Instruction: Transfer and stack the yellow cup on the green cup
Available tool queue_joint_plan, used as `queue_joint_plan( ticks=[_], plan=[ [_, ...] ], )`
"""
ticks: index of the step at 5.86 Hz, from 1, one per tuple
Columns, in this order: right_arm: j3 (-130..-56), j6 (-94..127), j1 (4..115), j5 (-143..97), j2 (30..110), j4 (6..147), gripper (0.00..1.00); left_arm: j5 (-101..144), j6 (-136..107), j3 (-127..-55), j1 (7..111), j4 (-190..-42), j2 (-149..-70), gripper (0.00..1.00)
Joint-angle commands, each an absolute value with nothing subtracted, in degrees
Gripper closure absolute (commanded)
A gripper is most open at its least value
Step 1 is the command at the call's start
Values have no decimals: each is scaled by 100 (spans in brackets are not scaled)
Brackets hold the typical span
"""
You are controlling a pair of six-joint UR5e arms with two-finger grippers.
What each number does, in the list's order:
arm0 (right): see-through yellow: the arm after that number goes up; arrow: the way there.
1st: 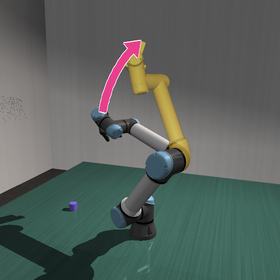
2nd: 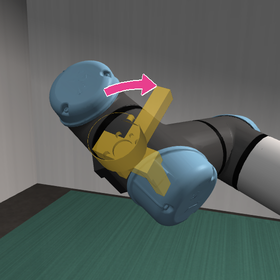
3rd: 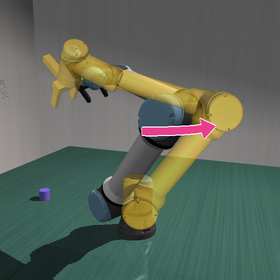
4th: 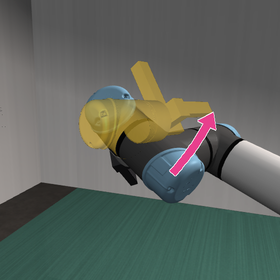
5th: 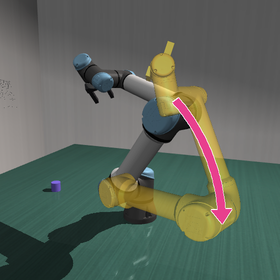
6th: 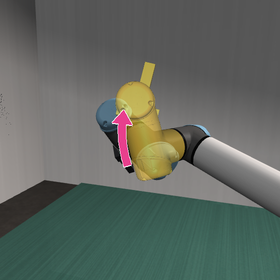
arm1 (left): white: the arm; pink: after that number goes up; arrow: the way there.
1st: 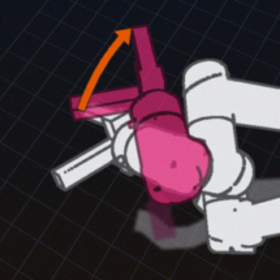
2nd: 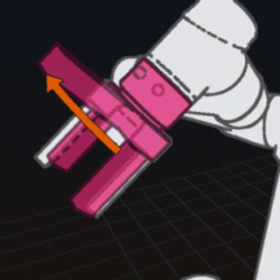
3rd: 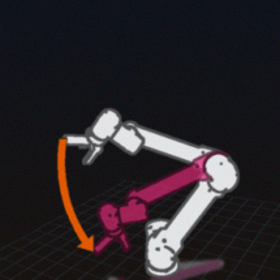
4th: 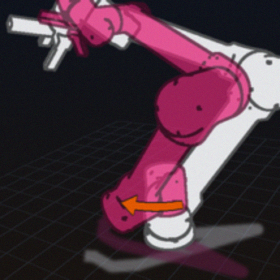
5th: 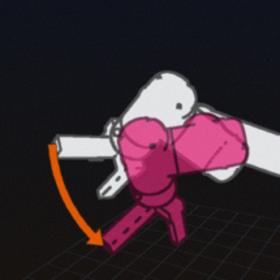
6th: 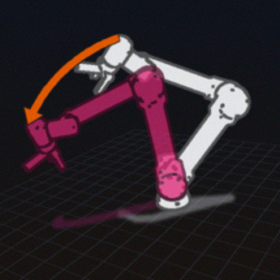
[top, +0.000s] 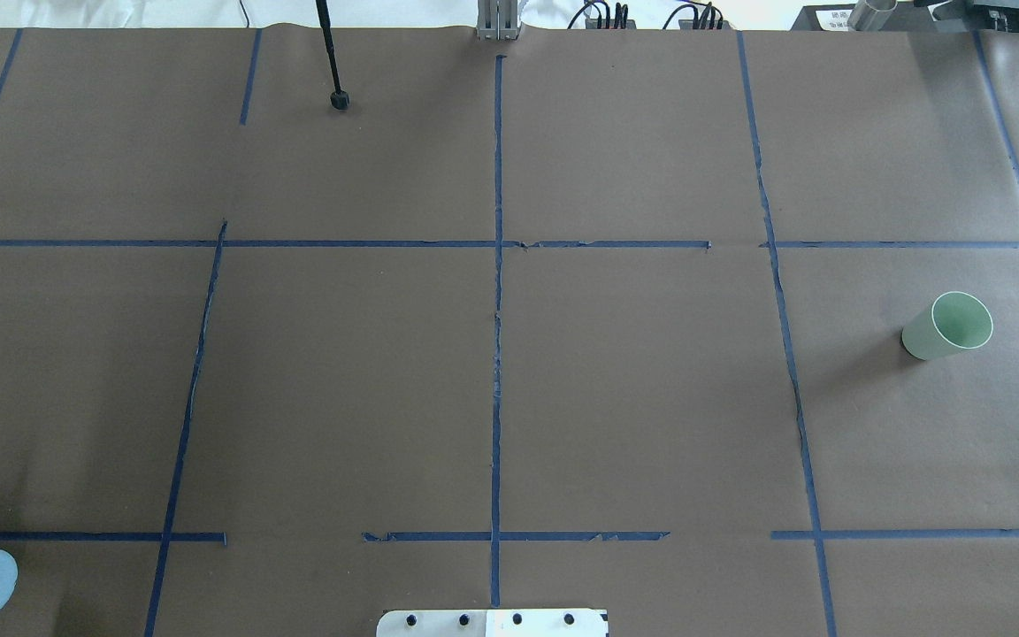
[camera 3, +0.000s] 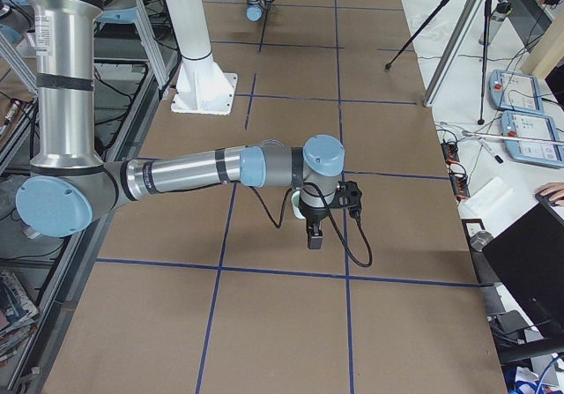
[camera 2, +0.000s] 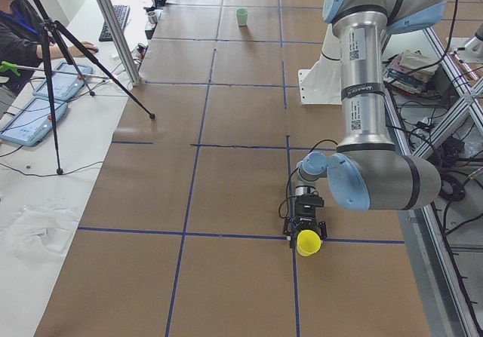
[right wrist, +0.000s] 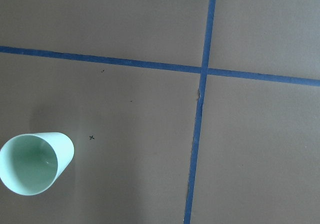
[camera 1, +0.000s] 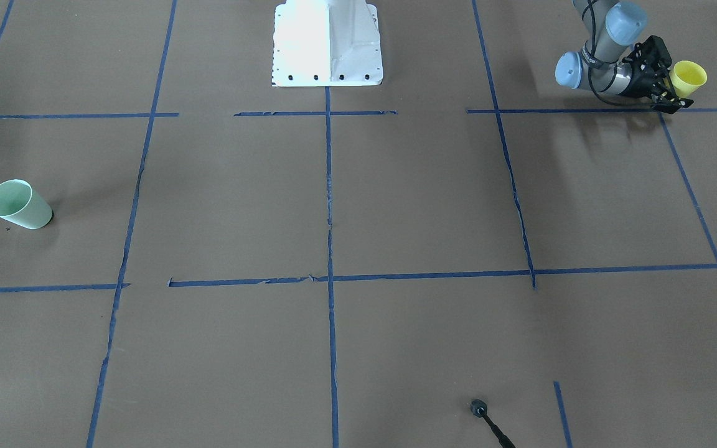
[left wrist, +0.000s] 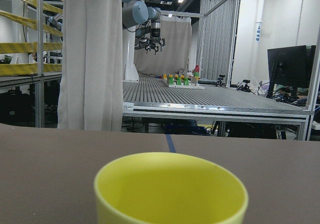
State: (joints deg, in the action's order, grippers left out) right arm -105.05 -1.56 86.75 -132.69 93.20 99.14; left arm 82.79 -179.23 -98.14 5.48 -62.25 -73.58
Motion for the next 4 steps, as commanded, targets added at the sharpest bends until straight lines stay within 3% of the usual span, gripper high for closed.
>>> queue_joint_plan(
  ticks=[1,2,3,4],
  plan=[
    [-10547,-149,8675,-13263,9316,9914,0,8262,-17973,-9712,545,-6266,-7356,9],
    [-10573,-149,8675,-13263,9316,9914,0,8253,-18035,-9721,554,-6275,-7348,28],
    [-10573,-132,8675,-13271,9316,9914,0,8244,-18018,-9834,562,-6258,-7235,34],
    [-10573,-97,8675,-13289,9325,9923,0,8235,-17991,-10192,571,-6258,-6929,34]
  ],
)
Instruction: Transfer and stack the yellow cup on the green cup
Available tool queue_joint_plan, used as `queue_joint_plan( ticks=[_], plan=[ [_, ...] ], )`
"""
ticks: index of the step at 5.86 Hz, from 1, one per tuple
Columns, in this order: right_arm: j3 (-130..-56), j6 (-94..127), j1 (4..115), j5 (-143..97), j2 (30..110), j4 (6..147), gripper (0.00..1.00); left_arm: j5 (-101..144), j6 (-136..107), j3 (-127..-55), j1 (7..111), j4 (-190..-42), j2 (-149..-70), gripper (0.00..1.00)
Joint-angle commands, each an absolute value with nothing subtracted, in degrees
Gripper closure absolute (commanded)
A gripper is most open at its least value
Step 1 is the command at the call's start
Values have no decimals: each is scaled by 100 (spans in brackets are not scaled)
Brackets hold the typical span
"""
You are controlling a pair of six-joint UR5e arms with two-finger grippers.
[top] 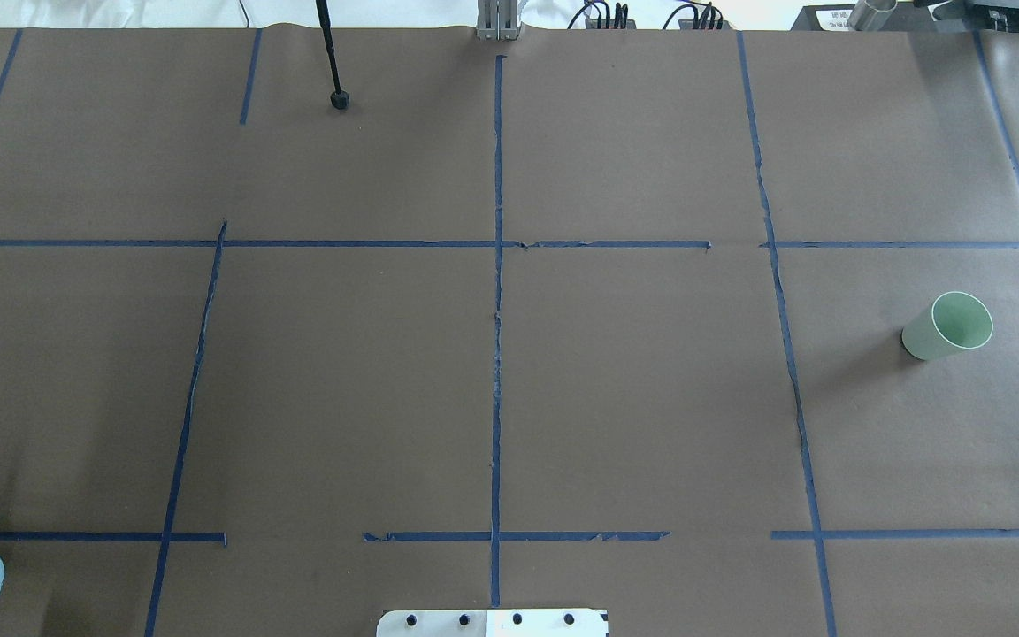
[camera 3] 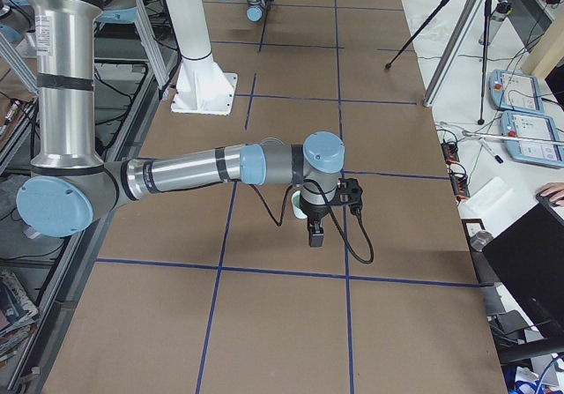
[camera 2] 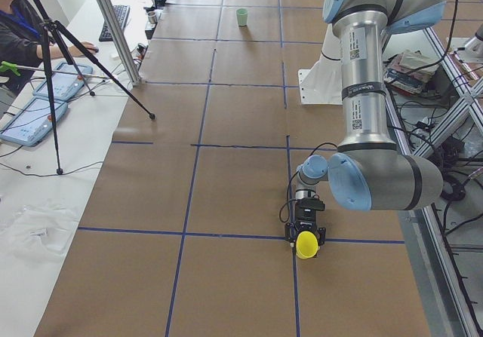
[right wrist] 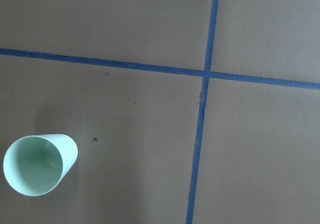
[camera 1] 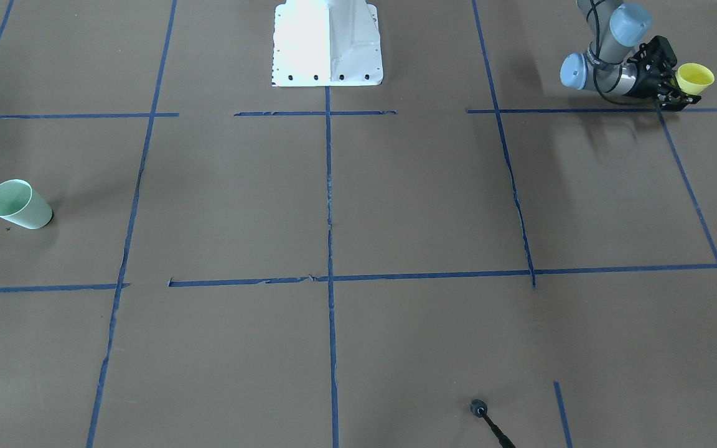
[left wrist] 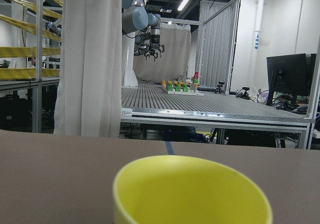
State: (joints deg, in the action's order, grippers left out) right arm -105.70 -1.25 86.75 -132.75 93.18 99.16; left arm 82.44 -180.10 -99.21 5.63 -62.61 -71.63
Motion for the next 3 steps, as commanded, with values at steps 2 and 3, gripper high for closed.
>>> queue_joint_plan(
  ticks=[2,3],
  plan=[
    [-10573,-70,8675,-13359,9316,9914,0,8209,-17808,-10722,589,-6240,-6479,34],
    [-10565,-70,8666,-13368,9325,9923,0,7939,-17572,-10714,702,-6240,-6434,34]
  ],
)
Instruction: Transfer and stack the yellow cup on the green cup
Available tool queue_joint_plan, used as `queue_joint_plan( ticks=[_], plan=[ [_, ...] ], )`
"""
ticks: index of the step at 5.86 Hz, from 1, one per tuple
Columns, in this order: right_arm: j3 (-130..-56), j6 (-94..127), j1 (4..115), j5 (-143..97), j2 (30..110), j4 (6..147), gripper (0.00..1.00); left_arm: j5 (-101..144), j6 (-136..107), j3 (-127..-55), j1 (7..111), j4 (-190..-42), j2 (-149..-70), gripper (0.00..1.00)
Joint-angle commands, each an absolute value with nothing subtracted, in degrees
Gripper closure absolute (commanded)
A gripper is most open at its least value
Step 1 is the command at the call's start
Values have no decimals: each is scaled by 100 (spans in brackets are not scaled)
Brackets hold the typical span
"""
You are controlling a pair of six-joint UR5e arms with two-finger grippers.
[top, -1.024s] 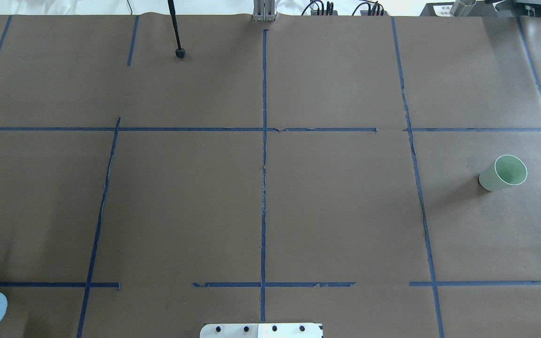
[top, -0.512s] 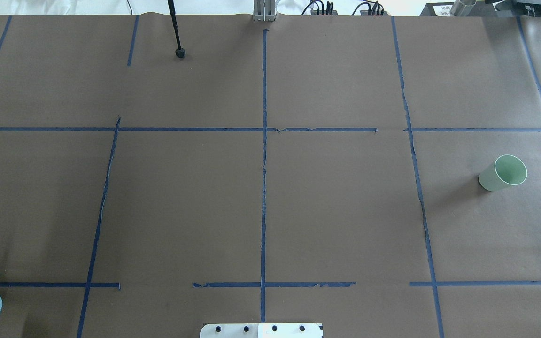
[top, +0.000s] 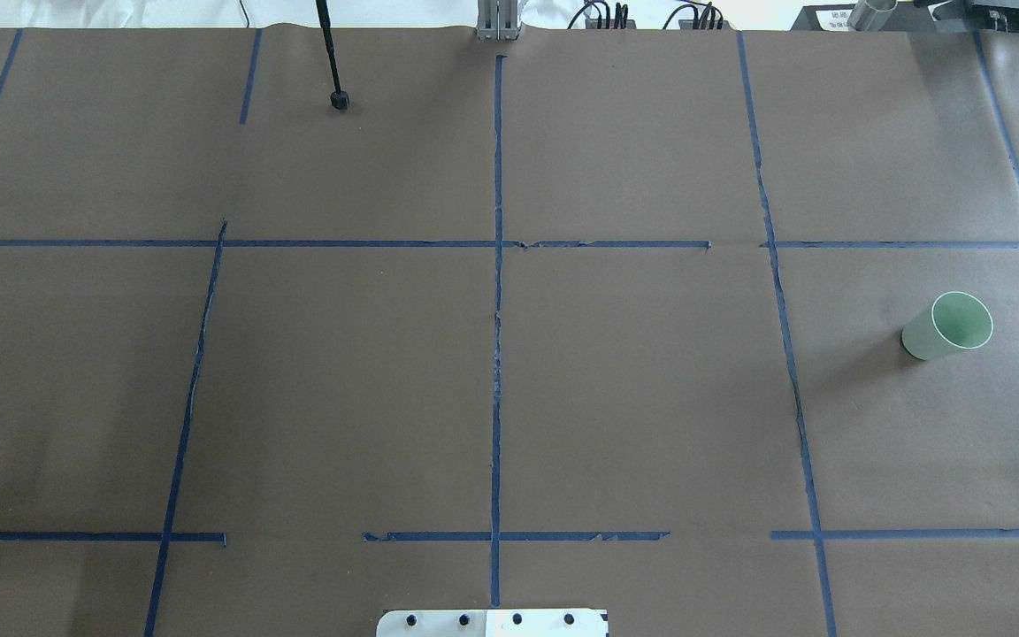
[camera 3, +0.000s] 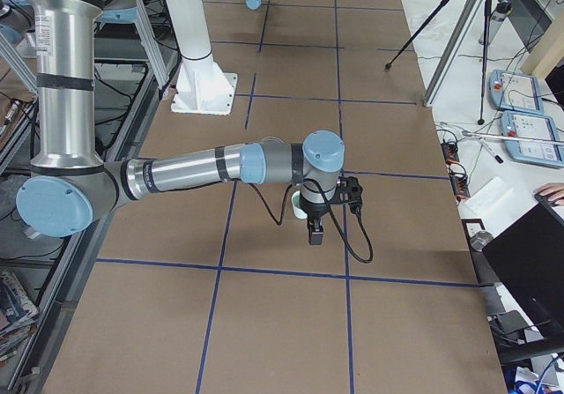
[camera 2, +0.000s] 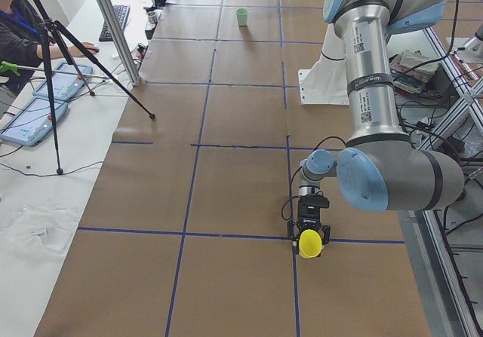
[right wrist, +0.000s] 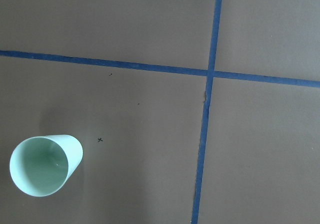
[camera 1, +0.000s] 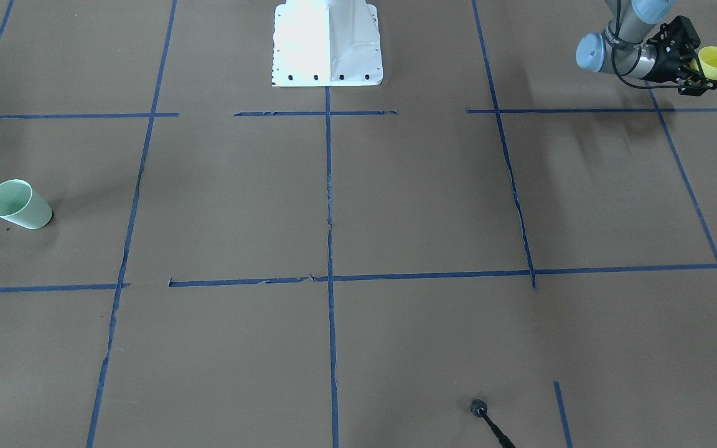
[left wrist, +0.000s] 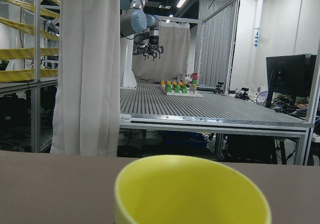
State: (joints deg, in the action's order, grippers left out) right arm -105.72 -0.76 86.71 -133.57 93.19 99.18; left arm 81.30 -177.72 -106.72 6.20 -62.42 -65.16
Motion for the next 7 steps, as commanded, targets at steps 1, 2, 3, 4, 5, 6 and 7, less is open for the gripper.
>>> queue_joint_plan(
  ticks=[1,2,3,4,5,6,7],
  plan=[
    [-10547,-62,8666,-13368,9316,9923,0,7449,-17056,-10836,1295,-6258,-6416,34],
    [-10529,-62,8666,-13377,9325,9932,0,6783,-16381,-10872,2058,-6293,-6460,34],
    [-10529,-44,8657,-13377,9325,9932,0,6280,-15669,-10863,2657,-6745,-6495,34],
    [-10521,-44,8657,-13377,9325,9932,0,5832,-15010,-10828,3098,-7194,-6547,34],
    [-10521,-44,8649,-13377,9325,9932,0,5592,-14107,-10793,3633,-7912,-6583,34],
    [-10521,-44,8640,-13377,9325,9932,0,5477,-13158,-10645,4108,-8798,-6618,34],
    [-10521,-44,8622,-13377,9325,9932,0,5389,-12278,-10435,4635,-9407,-6958,34]
  ],
)
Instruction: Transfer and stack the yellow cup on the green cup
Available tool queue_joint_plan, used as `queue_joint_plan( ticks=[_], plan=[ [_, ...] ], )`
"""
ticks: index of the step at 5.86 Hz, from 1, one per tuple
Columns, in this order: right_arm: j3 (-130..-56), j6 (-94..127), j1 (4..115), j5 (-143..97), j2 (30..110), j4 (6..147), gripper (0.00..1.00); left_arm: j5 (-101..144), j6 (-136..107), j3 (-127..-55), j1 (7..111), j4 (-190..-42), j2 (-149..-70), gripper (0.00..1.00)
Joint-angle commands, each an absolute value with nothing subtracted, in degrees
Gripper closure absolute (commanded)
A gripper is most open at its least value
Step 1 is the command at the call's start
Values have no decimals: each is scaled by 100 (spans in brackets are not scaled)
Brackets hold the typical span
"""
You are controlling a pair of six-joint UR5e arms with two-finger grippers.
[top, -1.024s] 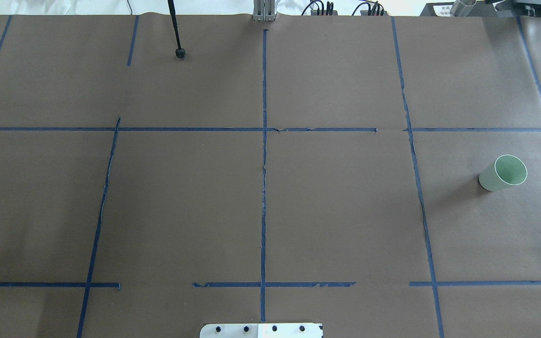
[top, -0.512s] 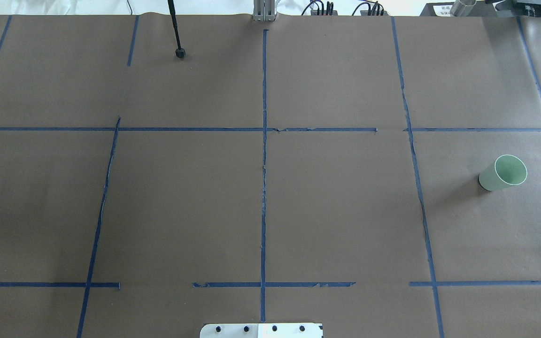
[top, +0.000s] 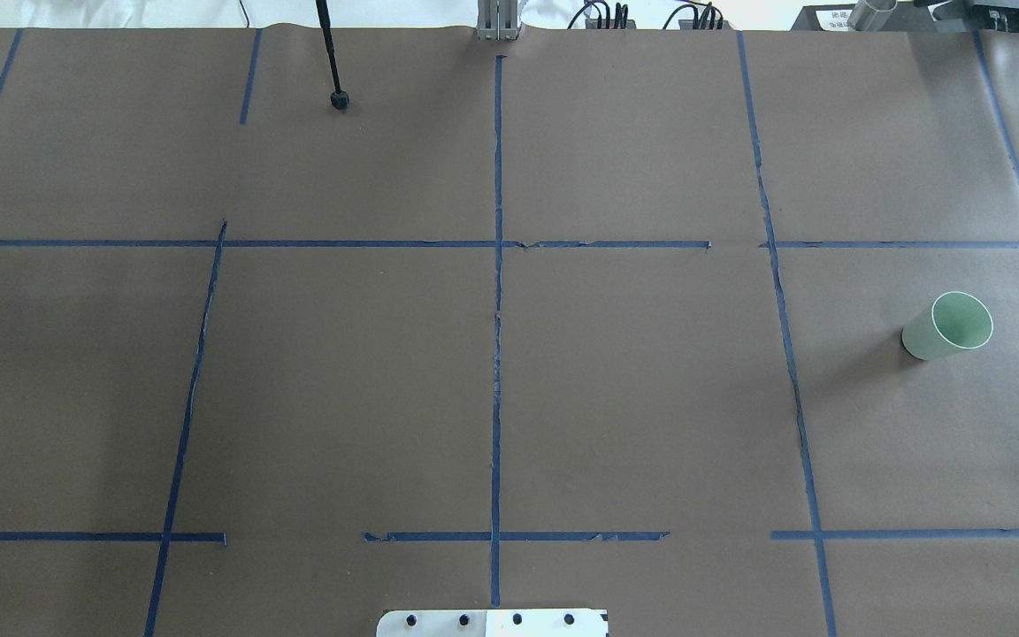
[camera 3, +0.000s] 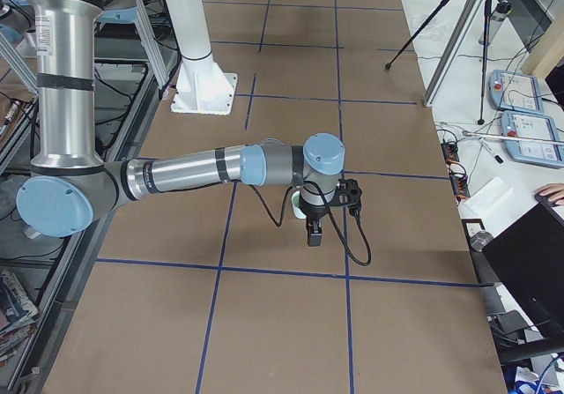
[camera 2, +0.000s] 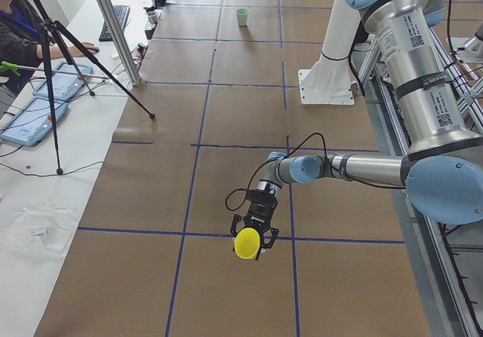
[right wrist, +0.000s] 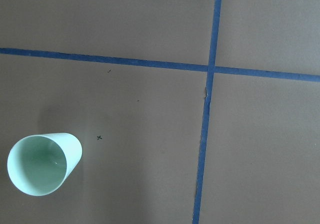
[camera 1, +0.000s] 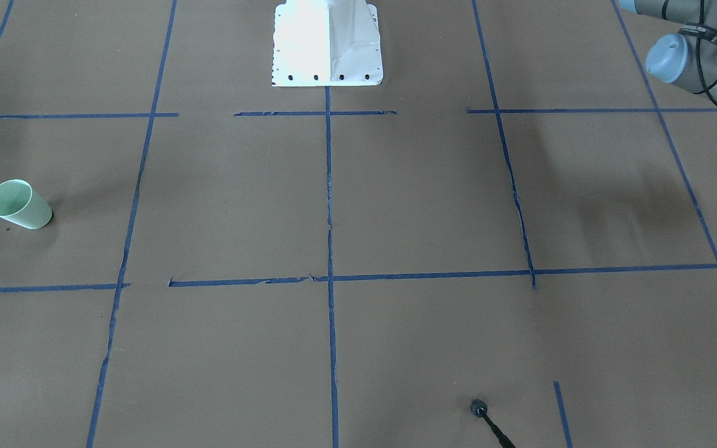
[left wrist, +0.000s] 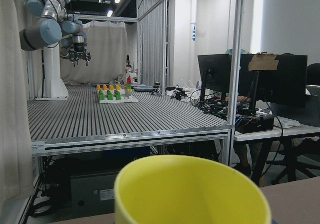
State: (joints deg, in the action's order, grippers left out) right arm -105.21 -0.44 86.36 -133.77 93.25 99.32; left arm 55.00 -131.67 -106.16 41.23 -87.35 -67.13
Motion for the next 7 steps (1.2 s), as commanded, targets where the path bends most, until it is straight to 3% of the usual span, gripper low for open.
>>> queue_joint_plan(
  ticks=[1,3,7],
  plan=[
    [-10512,-44,8622,-13386,9334,9940,0,5388,-11347,-10102,5119,-10274,-7213,34],
    [-10512,-44,8622,-13377,9334,9940,0,5388,-9745,-9635,5737,-11509,-7784,35],
    [-10520,-53,8438,-13386,9334,9932,0,5571,-7889,-9624,5836,-12505,-9477,36]
  ],
)
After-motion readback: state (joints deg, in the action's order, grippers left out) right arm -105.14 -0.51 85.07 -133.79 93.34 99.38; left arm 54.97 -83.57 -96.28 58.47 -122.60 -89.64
